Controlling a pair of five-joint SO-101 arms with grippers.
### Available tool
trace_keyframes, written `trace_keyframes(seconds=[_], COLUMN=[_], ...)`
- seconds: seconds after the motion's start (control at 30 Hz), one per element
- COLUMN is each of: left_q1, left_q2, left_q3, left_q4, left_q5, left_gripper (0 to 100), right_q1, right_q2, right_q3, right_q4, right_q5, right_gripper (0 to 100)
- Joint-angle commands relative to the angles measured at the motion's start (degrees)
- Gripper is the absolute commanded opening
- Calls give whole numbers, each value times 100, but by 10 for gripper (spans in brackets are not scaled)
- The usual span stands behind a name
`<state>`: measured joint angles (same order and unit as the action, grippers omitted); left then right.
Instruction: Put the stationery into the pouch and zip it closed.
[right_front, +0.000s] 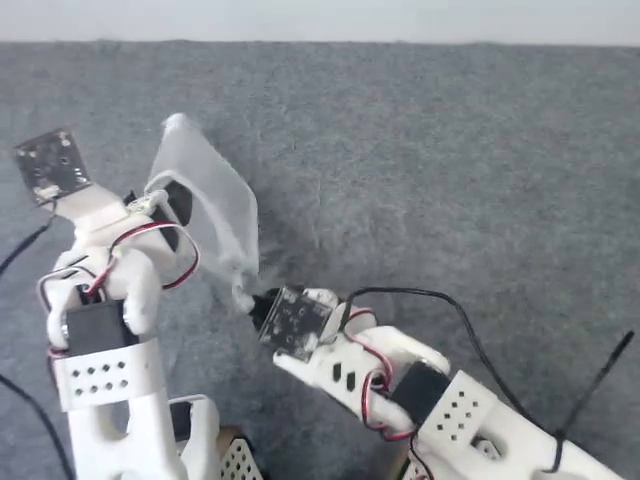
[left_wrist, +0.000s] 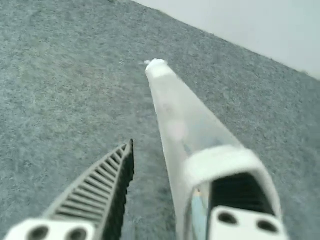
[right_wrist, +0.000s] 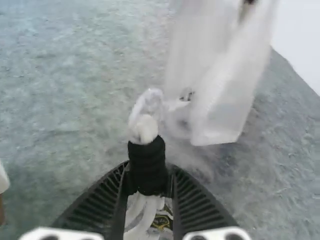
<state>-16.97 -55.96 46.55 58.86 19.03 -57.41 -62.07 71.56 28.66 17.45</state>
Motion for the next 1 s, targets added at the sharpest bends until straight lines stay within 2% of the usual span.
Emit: trace_keyframes(seconds=[0.0,0.33,0.6,0.97], left_q1=[378,1820,2418,2409], left_q2=[-62,-70,-484,-2743], left_q3=[-110,-110,-101,585], left_q4=[18,651,1108,1160], left_q5=[-334,-1266,-1591,-1556], left_gripper=[274,295,295,295], right_q1=[-286,-505,-277,295], right_q2=[-330,-655,-945,-1895], right_q3=[-404,-422,-413,-413], right_q4=[242,505,505,699], right_q5=[88,70,44,35], right_gripper=[5,5,5,5])
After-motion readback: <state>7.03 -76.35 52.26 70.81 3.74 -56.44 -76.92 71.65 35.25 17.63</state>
